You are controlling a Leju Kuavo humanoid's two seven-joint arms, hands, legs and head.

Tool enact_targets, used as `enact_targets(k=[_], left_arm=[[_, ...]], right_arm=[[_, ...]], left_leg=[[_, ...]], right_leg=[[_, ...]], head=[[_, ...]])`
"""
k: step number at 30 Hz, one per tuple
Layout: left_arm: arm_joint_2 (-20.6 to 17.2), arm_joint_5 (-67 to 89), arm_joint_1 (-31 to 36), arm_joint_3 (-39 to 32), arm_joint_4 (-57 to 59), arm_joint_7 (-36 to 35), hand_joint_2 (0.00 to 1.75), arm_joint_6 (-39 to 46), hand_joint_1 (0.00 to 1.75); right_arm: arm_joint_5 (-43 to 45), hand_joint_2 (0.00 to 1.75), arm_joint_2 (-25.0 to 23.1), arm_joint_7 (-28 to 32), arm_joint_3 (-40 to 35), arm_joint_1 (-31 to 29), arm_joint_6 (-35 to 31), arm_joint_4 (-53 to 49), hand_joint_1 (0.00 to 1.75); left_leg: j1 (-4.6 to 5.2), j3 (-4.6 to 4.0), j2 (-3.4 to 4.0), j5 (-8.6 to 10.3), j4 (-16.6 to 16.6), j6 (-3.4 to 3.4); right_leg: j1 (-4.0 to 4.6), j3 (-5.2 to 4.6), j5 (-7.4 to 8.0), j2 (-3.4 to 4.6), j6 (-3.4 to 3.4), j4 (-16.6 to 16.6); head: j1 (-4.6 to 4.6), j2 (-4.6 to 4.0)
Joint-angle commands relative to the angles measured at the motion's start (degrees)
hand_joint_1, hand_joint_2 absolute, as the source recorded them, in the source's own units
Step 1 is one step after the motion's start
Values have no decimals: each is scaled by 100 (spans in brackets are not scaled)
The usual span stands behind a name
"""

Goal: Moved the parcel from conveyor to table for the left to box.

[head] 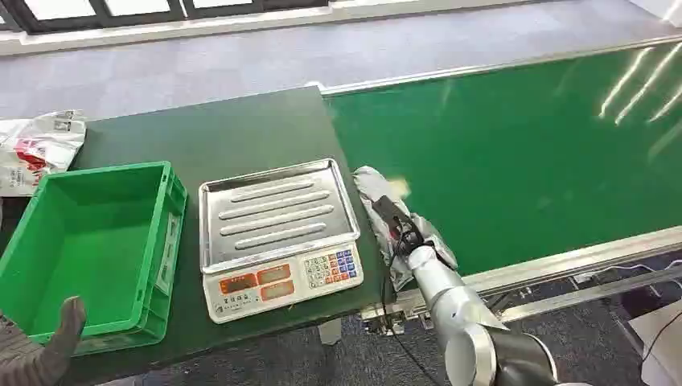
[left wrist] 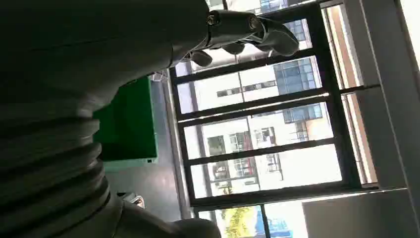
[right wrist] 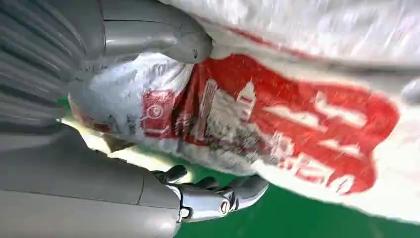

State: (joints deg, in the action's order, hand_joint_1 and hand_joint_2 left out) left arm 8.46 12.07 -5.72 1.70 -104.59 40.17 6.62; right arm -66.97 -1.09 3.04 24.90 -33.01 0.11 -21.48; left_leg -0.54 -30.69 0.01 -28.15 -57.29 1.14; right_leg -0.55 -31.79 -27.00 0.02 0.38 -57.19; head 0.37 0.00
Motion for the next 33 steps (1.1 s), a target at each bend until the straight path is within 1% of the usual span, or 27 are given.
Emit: enact_targets(k=[1, 2, 3, 4, 6, 8, 9, 11, 12, 14, 15, 17, 18, 23, 24, 25, 26, 27, 32, 33], left_arm=[[-246, -26, 295, 174, 360, -17, 175, -12, 0], [-259, -35, 325, 189, 377, -17, 175, -29, 0], [-287, -58, 417, 224, 446, -17, 175, -85, 0], [-285, -56, 454, 229, 478, -17, 175, -96, 0], [-276, -50, 487, 229, 512, -17, 175, -93, 0], [-276, -50, 487, 229, 512, -17, 175, -93, 0], [-276, -50, 487, 229, 512, -17, 175, -93, 0], [-276, -50, 487, 229, 512, -17, 175, -93, 0], [-276, -50, 487, 229, 512, -17, 175, -93, 0], [-276, -50, 487, 229, 512, -17, 175, -93, 0], [-276, -50, 487, 229, 512, -17, 175, -93, 0], [-276, -50, 487, 229, 512, -17, 175, -93, 0], [-276, -50, 487, 229, 512, -17, 175, -93, 0], [-276, -50, 487, 229, 512, -17, 175, -93, 0], [-276, -50, 487, 229, 512, -17, 175, -93, 0], [-274, -68, 480, 236, 498, -17, 175, -133, 0], [-241, -48, 482, 224, 496, -17, 175, -120, 0], [-221, -31, 477, 217, 489, -17, 175, -133, 0], [-144, 22, 411, 107, 404, -17, 175, -184, 0], [-146, 10, 372, 74, 360, -17, 175, -197, 0]], right_arm=[[107, 175, -223, 1083, -153, -28, 1139, 530, 0], [93, 175, -227, 1349, -244, 5, 1368, 536, 0], [67, 175, -228, 1759, -429, 133, 1672, 484, 0], [55, 175, -235, 1848, -480, 172, 1772, 502, 0], [54, 175, -257, 1864, -497, 233, 1725, 488, 0], [54, 175, -257, 1864, -497, 233, 1725, 488, 0], [54, 175, -257, 1864, -497, 233, 1725, 488, 0], [54, 175, -257, 1864, -497, 233, 1725, 488, 0], [54, 175, -257, 1864, -497, 233, 1725, 488, 0], [54, 175, -257, 1864, -497, 233, 1725, 488, 0], [54, 175, -257, 1864, -497, 233, 1725, 488, 0], [54, 175, -257, 1864, -497, 233, 1725, 488, 0], [54, 175, -257, 1864, -497, 233, 1725, 488, 0], [54, 175, -257, 1864, -497, 233, 1725, 488, 0], [54, 175, -257, 1864, -497, 233, 1725, 488, 0], [16, 175, -240, 1942, -599, 221, 1854, 480, 0], [57, 175, -278, 1948, -596, 245, 1828, 469, 175], [37, 175, -306, 1899, -642, 267, 1776, 460, 175], [96, 175, -381, 1915, -714, 356, 1604, 384, 175], [97, 175, -378, 1908, -729, 330, 1558, 346, 175]], left_leg=[[-5, -1, 10, 5, 5, 1], [-2, 5, 19, 3, 5, 1], [-3, 2, 25, 9, 11, 2], [-5, 4, 31, 5, 7, 3], [-10, 3, 46, 10, 14, 5], [-28, -4, 115, -14, 6, 21], [-28, -24, 128, -12, 14, 31], [-33, -9, 168, -27, 12, 36], [-34, -12, 160, -19, 20, 36], [-40, 2, 170, -27, 15, 37], [-39, 2, 161, -20, 24, 36], [-46, 4, 173, -26, 19, 38], [-45, 2, 160, -17, 28, 36], [-51, 6, 174, -23, 26, 41], [-49, 0, 160, -14, 33, 38], [-51, 3, 168, -19, 29, 40], [-53, 4, 175, -23, 24, 42], [-50, 0, 163, -15, 31, 39], [-54, 9, 179, -25, 25, 44], [-55, 6, 169, -20, 31, 43]], right_leg=[[7, -3, 9, 10, -5, 6], [5, -1, 6, 18, -6, 3], [7, -6, 15, 23, -10, 8], [8, -6, 13, 26, -14, 6], [10, -13, 23, 36, -23, 12], [15, -14, 28, 100, -42, 4], [13, -25, 35, 117, -46, 5], [17, -25, 29, 155, -46, -1], [18, -30, 33, 146, -49, 3], [23, -29, 27, 163, -47, -8], [22, -31, 28, 154, -50, -7], [29, -35, 24, 169, -51, -16], [29, -36, 26, 155, -53, -11], [33, -37, 21, 170, -55, -20], [32, -40, 25, 155, -55, -14], [33, -38, 23, 163, -55, -18], [35, -38, 21, 170, -55, -21], [33, -40, 25, 158, -55, -17], [36, -34, 20, 173, -57, -21], [37, -35, 24, 163, -57, -15]], head=[[0, 0], [0, 0], [0, 0], [0, 0], [0, 0], [2, 0], [0, 0], [0, 0], [-2, 0], [0, 0], [0, 0], [0, 0], [0, 0], [0, 0], [0, 0], [0, 0], [0, 0], [0, 0], [0, 0], [0, 0]])
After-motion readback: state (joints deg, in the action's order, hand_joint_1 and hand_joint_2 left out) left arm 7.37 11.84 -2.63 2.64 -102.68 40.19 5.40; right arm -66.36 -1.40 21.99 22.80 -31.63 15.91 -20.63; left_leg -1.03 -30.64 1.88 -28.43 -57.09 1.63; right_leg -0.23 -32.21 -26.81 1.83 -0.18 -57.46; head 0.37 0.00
